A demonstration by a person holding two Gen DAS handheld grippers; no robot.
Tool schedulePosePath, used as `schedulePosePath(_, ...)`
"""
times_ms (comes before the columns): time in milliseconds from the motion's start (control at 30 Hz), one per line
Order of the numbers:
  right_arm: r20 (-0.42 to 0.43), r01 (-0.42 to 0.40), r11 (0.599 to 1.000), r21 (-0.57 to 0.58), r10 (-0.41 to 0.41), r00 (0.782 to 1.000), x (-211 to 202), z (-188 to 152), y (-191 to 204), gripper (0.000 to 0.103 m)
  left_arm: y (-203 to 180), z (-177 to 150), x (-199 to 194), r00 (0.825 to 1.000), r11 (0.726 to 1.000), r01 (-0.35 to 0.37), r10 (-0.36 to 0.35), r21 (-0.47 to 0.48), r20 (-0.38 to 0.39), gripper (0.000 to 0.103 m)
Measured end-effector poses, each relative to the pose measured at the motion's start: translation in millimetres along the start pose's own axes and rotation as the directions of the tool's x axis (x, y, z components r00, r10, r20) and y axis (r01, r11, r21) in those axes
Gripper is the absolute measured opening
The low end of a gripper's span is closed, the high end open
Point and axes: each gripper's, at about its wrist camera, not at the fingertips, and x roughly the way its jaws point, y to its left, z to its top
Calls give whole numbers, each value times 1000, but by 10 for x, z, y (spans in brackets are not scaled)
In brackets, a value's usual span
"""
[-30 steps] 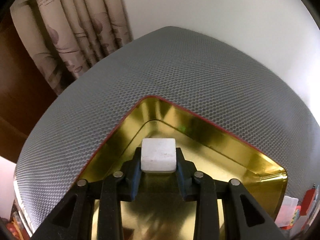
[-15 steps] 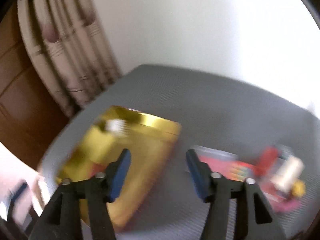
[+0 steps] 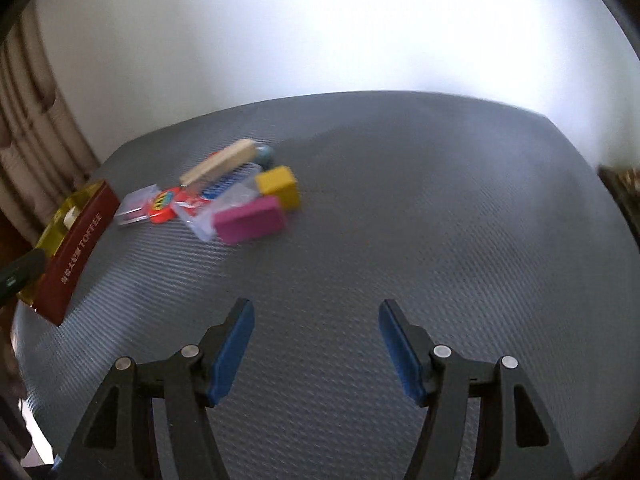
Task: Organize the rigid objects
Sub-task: 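Grasp the beige ribbed box with the left gripper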
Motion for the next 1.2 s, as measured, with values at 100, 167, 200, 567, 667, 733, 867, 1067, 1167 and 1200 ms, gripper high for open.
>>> schedulePosePath(100,21,-16,999,33,15,1000,-30,-25,-112,66,-240,121,266,999,998,22,-21,53,-26,102)
schedulePosePath(167,34,-34,998,54,32,999,-13,-39,-169,67,-389,238,393,998,993,53,-51,102,-27,102)
schedulePosePath(200,41,-46,997,63,43,998,-31,-50,-204,67,-462,322,462,999,989,48,-46,138,-19,102)
schedulePosePath(567,73,-159,979,128,150,986,-176,-11,-466,67,-796,733,1380,980,937,51,21,347,-200,48)
schedulePosePath(667,78,-165,978,128,156,985,-246,-15,-503,67,-778,716,1385,978,936,83,-10,342,-209,38)
schedulePosePath(733,72,-174,975,139,166,984,-234,-21,-512,67,-770,735,1350,975,942,97,-24,321,-222,27)
schedulePosePath(867,56,-172,975,141,166,985,-205,-47,-489,67,-800,764,1278,978,945,112,-51,307,-200,26)
schedulePosePath(1067,89,-144,982,119,134,987,-235,-21,-436,67,-839,887,862,992,958,100,-76,270,-99,26)
schedulePosePath(1167,88,-129,984,124,118,989,-205,-20,-440,67,-797,976,628,997,968,77,-68,239,-46,26)
schedulePosePath(1200,85,-124,984,125,114,990,-189,-24,-438,67,-759,1003,538,998,971,64,-59,230,-27,26)
